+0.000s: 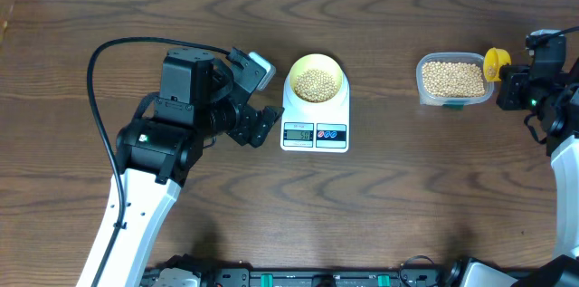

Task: Scoop item into bowl and weigh 50g on scale

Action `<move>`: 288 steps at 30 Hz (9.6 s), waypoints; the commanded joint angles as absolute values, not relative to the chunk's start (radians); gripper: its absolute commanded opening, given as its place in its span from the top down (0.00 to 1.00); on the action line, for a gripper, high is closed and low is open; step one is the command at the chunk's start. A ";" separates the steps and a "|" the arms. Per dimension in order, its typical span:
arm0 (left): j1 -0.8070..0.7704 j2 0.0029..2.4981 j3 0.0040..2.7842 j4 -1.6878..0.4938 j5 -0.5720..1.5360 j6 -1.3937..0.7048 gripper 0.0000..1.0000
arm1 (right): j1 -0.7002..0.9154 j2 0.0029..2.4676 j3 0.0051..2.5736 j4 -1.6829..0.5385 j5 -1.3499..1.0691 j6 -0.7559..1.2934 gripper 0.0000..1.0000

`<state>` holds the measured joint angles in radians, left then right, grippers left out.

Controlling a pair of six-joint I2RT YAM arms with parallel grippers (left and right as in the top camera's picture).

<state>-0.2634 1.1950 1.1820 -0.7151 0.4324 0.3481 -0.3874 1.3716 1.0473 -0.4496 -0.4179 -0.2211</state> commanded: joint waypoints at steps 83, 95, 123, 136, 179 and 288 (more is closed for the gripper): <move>-0.259 1.196 1.167 -0.718 0.445 0.355 0.15 | -0.204 1.479 1.049 -0.459 -0.212 0.284 0.99; -0.259 1.196 1.167 -0.718 0.445 0.355 0.14 | -0.204 1.528 1.049 -0.459 -0.219 0.326 0.99; -0.259 1.196 1.167 -0.718 0.445 0.355 0.15 | -0.204 1.528 1.049 -0.472 -0.185 0.324 0.79; -0.259 1.196 1.167 -0.718 0.445 0.355 0.15 | -0.204 1.528 1.049 -0.472 -0.186 0.308 0.35; -0.259 1.196 1.167 -0.718 0.445 0.355 0.14 | -0.204 1.290 1.049 -0.595 -0.133 -0.110 0.01; -0.632 1.526 1.165 -0.600 -0.121 -0.216 0.15 | -0.204 1.290 1.049 -0.596 -0.141 -0.109 0.01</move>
